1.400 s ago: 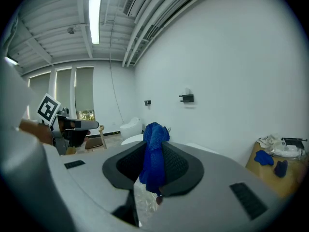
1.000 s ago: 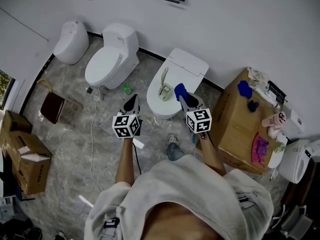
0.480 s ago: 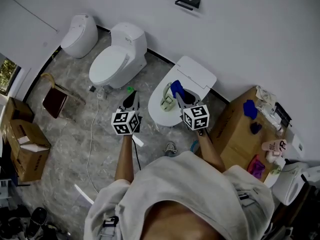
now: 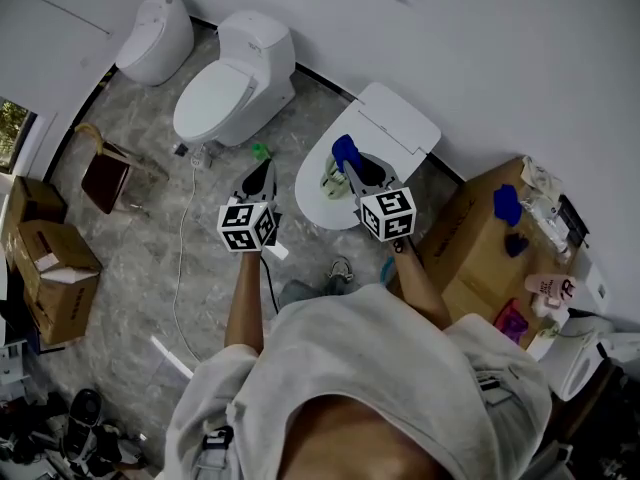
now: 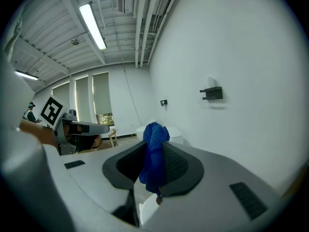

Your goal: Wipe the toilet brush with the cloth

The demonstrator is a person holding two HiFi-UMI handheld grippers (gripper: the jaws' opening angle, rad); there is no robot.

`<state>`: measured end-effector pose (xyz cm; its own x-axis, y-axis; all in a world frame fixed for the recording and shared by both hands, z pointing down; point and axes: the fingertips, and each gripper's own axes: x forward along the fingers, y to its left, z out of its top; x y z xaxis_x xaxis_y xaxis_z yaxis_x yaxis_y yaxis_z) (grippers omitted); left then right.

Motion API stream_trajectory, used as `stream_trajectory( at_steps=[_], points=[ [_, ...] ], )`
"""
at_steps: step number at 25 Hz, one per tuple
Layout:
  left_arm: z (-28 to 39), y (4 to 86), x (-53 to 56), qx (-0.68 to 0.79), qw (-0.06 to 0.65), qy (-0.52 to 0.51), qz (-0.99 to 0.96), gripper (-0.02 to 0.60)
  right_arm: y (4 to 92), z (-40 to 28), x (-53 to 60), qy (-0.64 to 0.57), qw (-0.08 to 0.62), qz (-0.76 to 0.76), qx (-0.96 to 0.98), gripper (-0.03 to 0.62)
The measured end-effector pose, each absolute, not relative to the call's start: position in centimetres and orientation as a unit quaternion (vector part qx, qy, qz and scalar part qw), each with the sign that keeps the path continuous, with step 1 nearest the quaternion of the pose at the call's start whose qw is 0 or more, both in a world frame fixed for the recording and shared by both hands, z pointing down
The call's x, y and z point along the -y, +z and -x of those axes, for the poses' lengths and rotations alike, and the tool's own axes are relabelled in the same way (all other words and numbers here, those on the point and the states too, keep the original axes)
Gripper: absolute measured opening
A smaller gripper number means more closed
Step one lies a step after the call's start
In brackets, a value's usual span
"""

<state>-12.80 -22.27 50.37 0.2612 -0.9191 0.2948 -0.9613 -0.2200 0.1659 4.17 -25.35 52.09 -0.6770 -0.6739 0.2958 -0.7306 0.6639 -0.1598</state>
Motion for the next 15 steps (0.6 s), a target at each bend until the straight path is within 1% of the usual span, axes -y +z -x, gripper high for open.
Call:
stream_trajectory(
  at_steps=[10, 15],
  points=[
    [13.5, 52.5, 22.4, 0.565, 0.183, 0.077, -0.801, 0.018, 54.2, -1.2, 24.6, 0.156, 0.115, -0.400, 0.896, 0.101],
    [14.3, 53.4, 22.7, 0.545, 0.193, 0.080, -0.812, 0.018, 56.6, -0.7, 24.9, 0.192, 0.118, -0.423, 0.878, 0.101]
  ],
)
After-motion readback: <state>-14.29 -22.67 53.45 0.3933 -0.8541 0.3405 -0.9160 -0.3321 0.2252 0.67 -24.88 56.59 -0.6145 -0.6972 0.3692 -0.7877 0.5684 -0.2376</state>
